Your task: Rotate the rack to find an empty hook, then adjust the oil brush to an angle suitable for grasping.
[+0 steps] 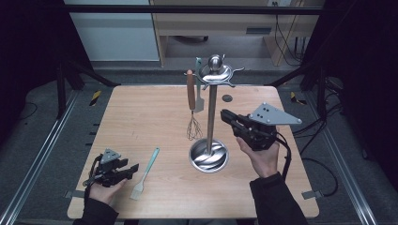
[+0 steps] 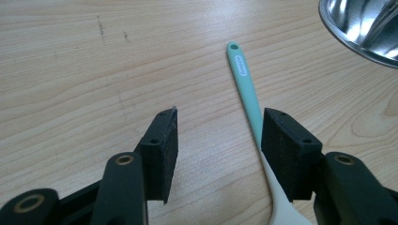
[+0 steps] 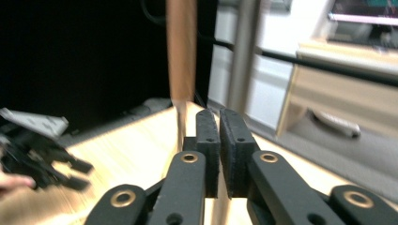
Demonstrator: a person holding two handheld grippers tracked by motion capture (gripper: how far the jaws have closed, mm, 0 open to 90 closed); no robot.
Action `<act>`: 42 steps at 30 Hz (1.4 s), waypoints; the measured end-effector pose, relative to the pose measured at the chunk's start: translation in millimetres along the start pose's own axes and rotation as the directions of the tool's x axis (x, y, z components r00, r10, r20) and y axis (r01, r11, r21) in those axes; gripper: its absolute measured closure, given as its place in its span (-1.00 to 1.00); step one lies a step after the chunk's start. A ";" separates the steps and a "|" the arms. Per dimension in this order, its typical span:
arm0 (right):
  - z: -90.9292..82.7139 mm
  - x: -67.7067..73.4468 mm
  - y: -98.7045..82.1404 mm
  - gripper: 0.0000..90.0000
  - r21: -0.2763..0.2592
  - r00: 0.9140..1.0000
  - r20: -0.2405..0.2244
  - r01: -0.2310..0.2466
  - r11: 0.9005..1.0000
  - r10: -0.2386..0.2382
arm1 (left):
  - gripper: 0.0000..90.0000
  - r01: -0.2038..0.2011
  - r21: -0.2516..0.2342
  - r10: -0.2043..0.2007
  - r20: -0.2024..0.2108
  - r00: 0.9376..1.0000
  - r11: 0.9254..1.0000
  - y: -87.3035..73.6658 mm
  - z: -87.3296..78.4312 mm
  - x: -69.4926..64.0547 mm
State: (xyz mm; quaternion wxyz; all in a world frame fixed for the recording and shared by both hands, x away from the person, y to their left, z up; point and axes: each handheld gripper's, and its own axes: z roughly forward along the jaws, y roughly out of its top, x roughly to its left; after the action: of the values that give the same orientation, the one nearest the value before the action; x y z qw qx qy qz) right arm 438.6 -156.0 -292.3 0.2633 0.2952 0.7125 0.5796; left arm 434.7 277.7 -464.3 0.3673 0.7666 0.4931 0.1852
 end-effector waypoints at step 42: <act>-51.6 -73.2 -182.0 -0.12 0.339 0.934 0.334 -0.243 0.909 0.126 | -0.02 -0.095 0.082 0.091 0.043 0.995 0.992 34.8 14.4 -30.4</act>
State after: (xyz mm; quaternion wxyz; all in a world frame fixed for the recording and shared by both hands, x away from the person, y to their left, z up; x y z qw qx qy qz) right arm 430.8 -271.7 -458.8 0.2520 0.4924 0.7292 0.4028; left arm 452.1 236.6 -445.6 0.3355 0.8069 0.4569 0.1664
